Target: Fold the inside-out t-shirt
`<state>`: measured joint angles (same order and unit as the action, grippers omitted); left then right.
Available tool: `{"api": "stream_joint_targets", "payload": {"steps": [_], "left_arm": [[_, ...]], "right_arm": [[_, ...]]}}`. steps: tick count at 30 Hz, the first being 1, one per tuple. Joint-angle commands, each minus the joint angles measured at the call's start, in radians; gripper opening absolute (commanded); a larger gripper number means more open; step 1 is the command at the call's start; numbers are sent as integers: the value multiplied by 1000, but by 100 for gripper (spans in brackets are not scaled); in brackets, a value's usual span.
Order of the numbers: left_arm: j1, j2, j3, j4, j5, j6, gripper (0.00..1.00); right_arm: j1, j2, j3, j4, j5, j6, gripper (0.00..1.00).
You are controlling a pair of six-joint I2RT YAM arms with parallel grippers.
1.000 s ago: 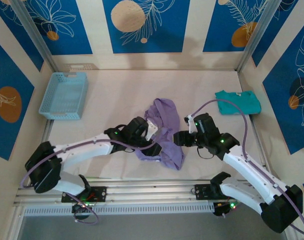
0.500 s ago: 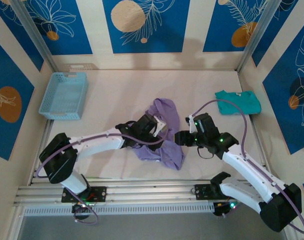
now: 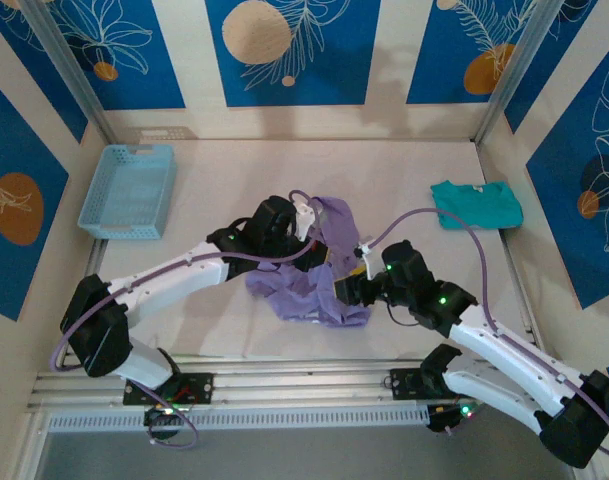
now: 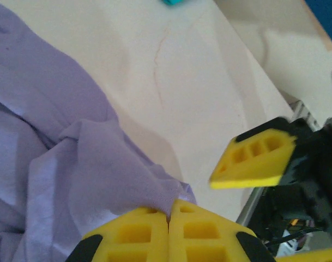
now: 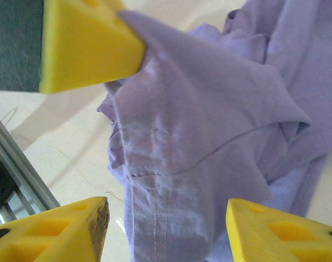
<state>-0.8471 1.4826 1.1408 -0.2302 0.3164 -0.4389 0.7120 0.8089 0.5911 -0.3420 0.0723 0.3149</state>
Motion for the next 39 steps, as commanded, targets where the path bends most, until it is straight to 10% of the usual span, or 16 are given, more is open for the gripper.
{"api": "stream_joint_targets", "payload": {"steps": [1, 14, 39], "left_arm": [[5, -22, 24, 6, 46, -23, 0], [8, -21, 25, -9, 35, -18, 0], [11, -13, 21, -2, 55, -12, 0]], "right_arm": [[50, 26, -16, 95, 94, -62, 61], [127, 94, 13, 55, 329, -44, 47], [3, 45, 23, 32, 128, -39, 29]]}}
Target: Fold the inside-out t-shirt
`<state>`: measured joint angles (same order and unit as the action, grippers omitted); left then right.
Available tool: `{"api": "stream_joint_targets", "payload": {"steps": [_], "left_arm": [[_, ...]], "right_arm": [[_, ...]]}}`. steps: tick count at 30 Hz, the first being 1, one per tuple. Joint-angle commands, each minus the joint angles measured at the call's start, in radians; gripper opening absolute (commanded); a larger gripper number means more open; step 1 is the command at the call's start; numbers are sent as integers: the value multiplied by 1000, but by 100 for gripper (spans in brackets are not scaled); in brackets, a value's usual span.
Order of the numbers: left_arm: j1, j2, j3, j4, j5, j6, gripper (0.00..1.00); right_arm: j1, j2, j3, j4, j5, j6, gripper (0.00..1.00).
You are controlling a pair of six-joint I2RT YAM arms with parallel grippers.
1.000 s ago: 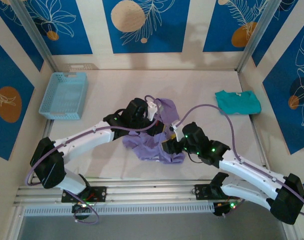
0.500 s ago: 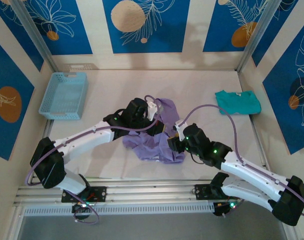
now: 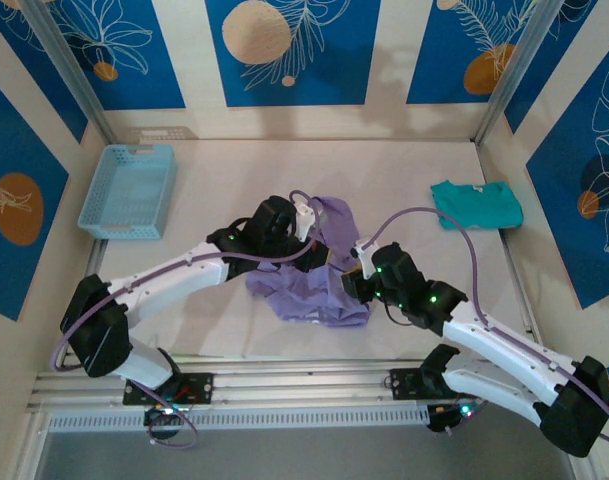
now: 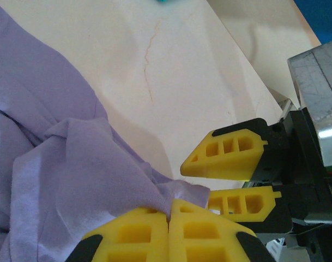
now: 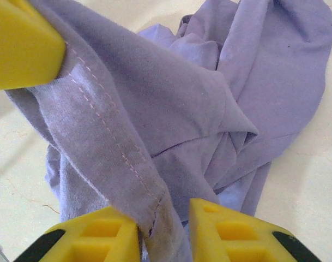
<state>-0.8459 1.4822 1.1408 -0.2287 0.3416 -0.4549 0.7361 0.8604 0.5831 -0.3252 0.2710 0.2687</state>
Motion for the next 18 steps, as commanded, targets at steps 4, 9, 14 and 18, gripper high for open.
{"api": "stream_joint_targets", "payload": {"steps": [4, 9, 14, 18], "left_arm": [[10, -13, 20, -4, 31, 4, 0], [9, -11, 21, -5, 33, 4, 0], [10, -13, 22, -6, 34, 3, 0], [9, -11, 23, -4, 37, 4, 0]], "right_arm": [[-59, -13, 26, 32, -140, 15, 30], [-114, -14, 16, 57, -232, 33, 32], [-145, -13, 12, 66, -268, 37, 25], [-149, -2, 10, 70, -272, 26, 21]]}}
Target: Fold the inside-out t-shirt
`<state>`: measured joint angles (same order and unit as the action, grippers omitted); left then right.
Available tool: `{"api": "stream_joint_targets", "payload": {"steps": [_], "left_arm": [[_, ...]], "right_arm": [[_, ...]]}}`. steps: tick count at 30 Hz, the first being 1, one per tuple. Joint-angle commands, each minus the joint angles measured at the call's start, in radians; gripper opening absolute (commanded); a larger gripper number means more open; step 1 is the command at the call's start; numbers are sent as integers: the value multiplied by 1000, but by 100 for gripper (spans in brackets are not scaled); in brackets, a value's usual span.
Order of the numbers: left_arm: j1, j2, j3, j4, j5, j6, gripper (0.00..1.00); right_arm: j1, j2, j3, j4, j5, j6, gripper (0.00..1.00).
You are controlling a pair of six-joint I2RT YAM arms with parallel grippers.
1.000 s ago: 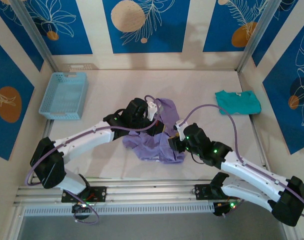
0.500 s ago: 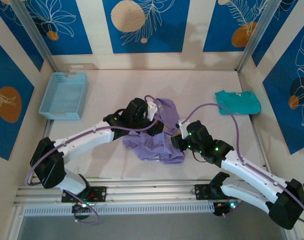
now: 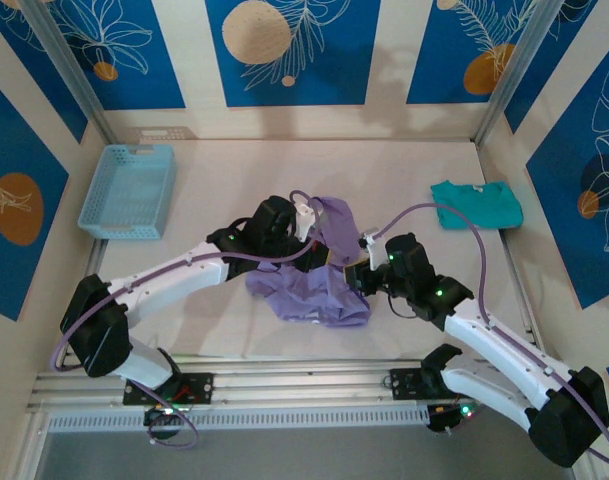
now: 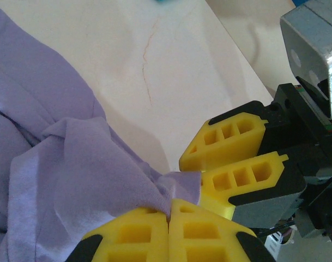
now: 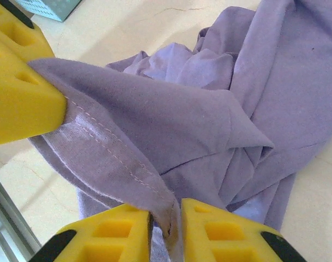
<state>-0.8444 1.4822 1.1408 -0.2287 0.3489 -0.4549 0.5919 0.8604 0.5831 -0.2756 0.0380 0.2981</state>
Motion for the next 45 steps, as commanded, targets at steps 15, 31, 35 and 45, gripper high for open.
{"api": "stream_joint_targets", "payload": {"steps": [15, 31, 35, 45], "left_arm": [[8, -4, 34, -10, 29, 7, 0], [225, 109, 63, 65, -46, -40, 27], [250, 2, -58, 68, -143, -38, 41], [23, -391, -383, 167, -309, 10, 47]], "right_arm": [[-10, 60, 25, 60, -60, -21, 0], [-78, 177, 258, 80, -177, 356, 0], [-43, 262, 334, 91, -150, 391, 0], [2, 383, 467, 8, -115, 348, 0]]}}
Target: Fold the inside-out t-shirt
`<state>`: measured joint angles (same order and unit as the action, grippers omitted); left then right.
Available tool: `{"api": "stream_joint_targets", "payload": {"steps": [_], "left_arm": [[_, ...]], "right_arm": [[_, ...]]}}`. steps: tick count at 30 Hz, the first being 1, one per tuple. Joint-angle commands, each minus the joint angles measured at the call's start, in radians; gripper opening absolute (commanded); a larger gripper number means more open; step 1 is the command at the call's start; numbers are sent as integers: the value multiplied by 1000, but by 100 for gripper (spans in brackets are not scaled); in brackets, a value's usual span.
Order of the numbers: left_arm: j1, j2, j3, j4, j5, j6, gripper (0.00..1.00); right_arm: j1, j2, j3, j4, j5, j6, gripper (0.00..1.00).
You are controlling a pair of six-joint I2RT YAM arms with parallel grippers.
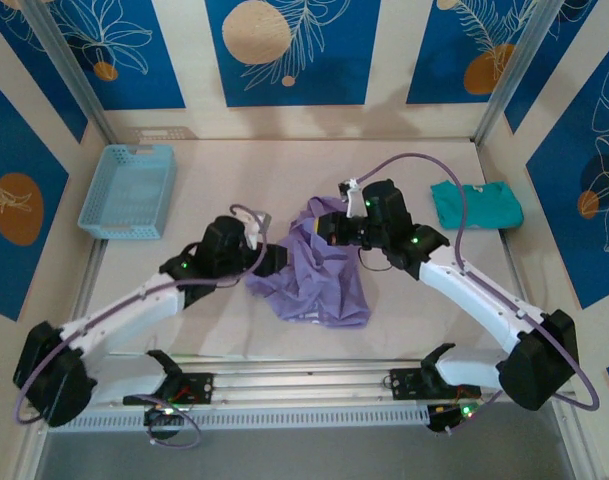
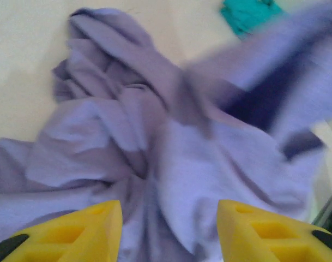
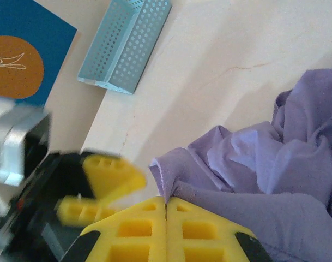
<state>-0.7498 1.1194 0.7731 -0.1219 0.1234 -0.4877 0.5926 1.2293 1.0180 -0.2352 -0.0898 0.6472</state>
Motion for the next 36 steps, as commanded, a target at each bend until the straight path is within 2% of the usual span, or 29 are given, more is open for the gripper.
{"api": "stream_joint_targets", "payload": {"steps": [1, 4, 8, 18, 28, 32, 36], "left_arm": [[-109, -19, -4, 62, -91, 58, 45], [-189, 54, 71, 34, -114, 119, 42], [-234, 139, 152, -22, -173, 173, 41], [-237, 262, 229, -51, -179, 209, 43], [-237, 325, 257, -55, -183, 226, 45], [-237, 346, 273, -57, -185, 234, 40], [-236, 353, 278, -55, -180, 240, 29]], "right_arm": [[3, 21, 34, -31, 10, -1, 0], [3, 34, 37, -23, 2, 2, 0], [1, 39, 37, -27, 1, -6, 0], [-18, 23, 5, -12, -14, -4, 0], [-31, 10, -8, 4, -25, -3, 0], [-31, 10, -12, 7, -27, -1, 0], [-33, 6, -15, 5, -24, -1, 0]]}}
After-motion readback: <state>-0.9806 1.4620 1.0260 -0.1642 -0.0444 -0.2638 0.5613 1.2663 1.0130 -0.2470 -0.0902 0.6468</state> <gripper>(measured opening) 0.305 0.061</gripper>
